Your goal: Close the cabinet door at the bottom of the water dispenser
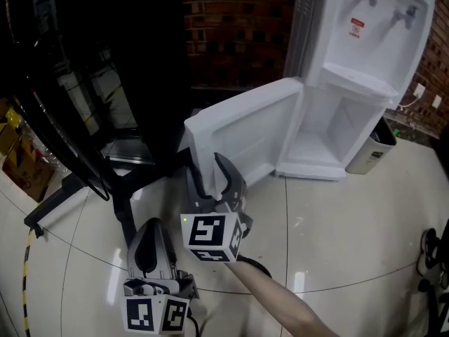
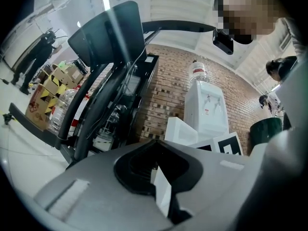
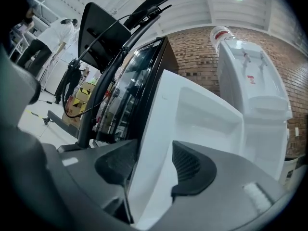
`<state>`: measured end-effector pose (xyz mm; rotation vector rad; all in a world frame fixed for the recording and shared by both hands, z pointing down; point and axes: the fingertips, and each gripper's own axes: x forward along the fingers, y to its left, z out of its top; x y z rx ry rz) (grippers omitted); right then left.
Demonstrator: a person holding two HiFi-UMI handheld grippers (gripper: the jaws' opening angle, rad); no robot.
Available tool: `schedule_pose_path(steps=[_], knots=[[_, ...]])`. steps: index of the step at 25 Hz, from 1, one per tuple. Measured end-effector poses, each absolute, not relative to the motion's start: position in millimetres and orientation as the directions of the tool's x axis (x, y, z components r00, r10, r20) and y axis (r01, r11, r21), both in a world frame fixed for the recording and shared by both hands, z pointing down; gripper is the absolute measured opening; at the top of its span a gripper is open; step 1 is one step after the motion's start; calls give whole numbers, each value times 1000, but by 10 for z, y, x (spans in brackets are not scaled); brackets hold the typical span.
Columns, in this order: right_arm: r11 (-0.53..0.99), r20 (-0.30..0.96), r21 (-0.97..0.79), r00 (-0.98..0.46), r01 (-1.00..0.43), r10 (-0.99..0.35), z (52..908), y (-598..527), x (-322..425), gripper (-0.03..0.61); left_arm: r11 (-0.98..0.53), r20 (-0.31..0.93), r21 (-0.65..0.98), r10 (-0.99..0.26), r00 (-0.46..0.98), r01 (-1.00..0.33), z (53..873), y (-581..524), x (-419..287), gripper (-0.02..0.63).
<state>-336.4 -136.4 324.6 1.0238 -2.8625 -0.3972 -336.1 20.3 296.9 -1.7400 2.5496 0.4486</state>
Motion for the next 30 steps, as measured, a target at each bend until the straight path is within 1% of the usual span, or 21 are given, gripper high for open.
schedule_pose_path(steps=[8, 18, 22, 27, 30], knots=[[769, -5, 303, -808, -563, -590, 3259, -1214, -3091, 210, 324, -207, 219, -907, -368, -920, 2838, 187, -3241, 18], [757, -7, 339, -806, -559, -592, 3260, -1013, -2471, 213, 259, -245, 205, -920, -306, -944, 2655, 119, -2960, 18], [772, 7, 309, -810, -556, -586, 3241, -975, -2200, 213, 238, -253, 194, -925, -283, -952, 2598, 80, -2832, 18], [794, -6, 264, -824, -547, -566, 3256, -981, -1856, 212, 214, -264, 183, -929, -257, -960, 2542, -7, -2719, 18], [817, 13, 237, -839, -526, -544, 3280, -989, -1694, 207, 199, -268, 176, -933, -241, -964, 2543, -75, -2634, 18]])
